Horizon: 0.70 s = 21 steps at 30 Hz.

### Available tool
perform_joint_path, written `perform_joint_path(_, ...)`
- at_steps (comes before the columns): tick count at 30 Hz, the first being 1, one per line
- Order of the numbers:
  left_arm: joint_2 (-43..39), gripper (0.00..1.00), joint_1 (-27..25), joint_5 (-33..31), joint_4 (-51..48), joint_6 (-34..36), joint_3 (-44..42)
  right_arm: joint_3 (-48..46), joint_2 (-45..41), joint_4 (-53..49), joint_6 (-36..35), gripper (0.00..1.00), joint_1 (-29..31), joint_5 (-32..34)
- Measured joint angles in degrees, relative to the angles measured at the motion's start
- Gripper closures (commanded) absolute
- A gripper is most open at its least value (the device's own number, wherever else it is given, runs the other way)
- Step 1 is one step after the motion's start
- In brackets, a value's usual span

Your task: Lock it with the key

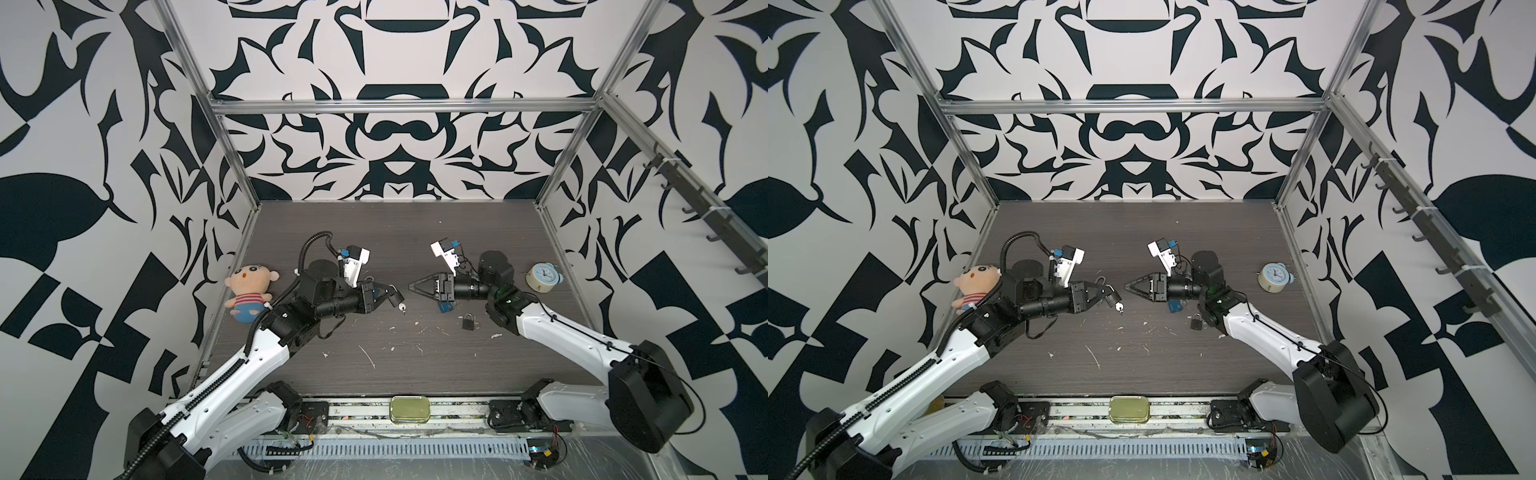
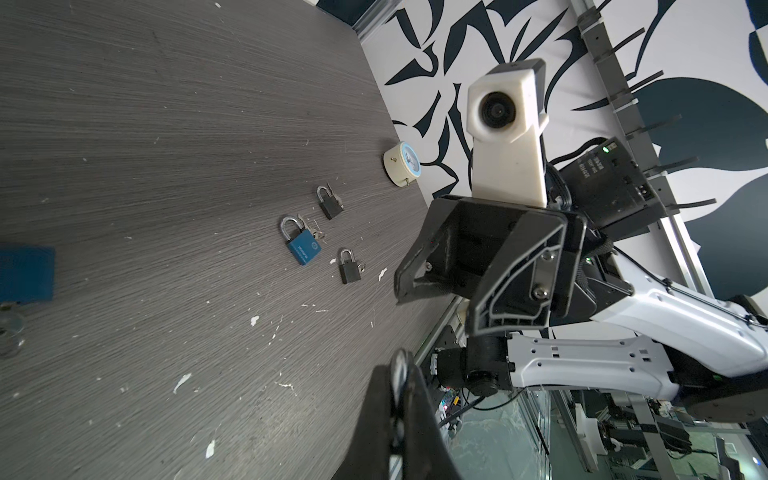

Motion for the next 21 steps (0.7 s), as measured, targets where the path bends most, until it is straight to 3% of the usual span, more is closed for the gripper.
perform_joint_path(21, 0.96, 1.00, 0.66, -4.13, 1.05, -3.76, 0.76, -0.35, 2.40, 1.70, 0.42, 0.60, 4.15, -0.15)
